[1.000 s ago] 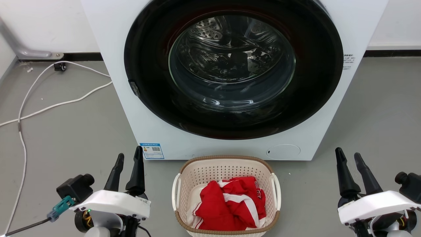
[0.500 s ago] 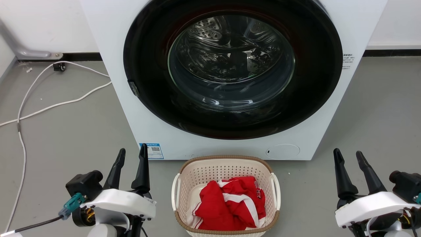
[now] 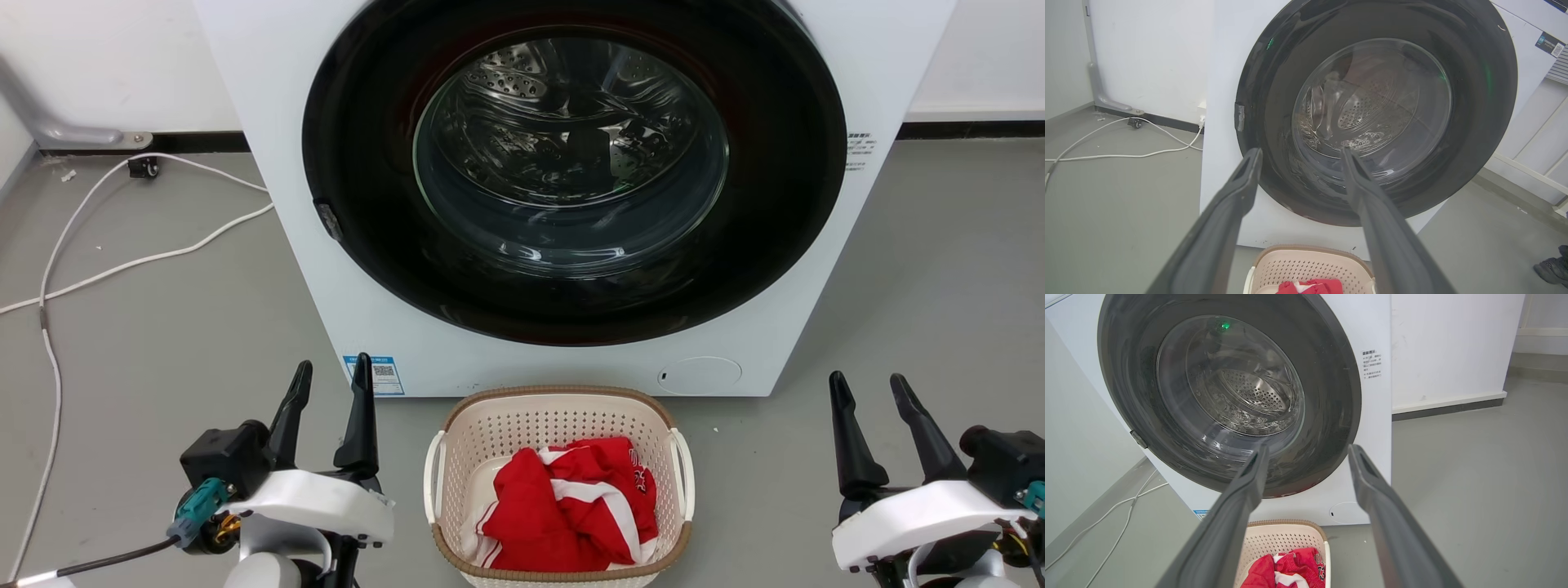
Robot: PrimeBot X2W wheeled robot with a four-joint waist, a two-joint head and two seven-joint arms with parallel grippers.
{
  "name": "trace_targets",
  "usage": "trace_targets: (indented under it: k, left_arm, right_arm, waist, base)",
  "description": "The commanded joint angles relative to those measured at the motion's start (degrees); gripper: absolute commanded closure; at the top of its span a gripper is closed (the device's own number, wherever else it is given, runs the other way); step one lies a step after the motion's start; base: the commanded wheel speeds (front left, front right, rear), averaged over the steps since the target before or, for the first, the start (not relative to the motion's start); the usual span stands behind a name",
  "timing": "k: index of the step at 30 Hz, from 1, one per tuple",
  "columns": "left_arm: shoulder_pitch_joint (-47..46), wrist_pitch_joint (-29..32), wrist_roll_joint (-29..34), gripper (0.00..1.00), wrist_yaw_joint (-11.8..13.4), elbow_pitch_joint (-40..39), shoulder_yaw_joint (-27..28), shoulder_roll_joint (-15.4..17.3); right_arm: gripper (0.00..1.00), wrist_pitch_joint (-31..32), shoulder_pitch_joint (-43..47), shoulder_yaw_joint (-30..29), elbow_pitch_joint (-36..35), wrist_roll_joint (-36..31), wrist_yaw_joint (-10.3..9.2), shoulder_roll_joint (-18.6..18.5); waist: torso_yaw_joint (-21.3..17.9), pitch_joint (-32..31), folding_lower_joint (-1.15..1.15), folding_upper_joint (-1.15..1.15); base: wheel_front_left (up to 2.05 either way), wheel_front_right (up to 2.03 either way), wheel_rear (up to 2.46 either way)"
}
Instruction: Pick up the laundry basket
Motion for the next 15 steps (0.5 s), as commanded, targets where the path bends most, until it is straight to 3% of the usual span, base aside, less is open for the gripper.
trace_targets:
  k: [1,15]
  left_arm:
    - [-1.1,-0.5,1.3,0.0,0.3,-0.5,-0.1,0.0]
    - [-1.3,-2.0,7.5,0.0,0.9,-0.3,-0.7,-0.2]
  right_arm:
    - [0.0,-0.3,0.5,-0.1,-0.8,-1.3,0.0,0.2]
    - [0.0,-0.5,1.3,-0.3,-2.0,-7.5,-0.01,0.3]
  waist:
    - [0.0,0.0,0.0,0.0]
    - [-0.2,-0.1,0.0,0.0]
  base:
    - [0.0,0.0,0.0]
    - [0.0,0.0,0.0]
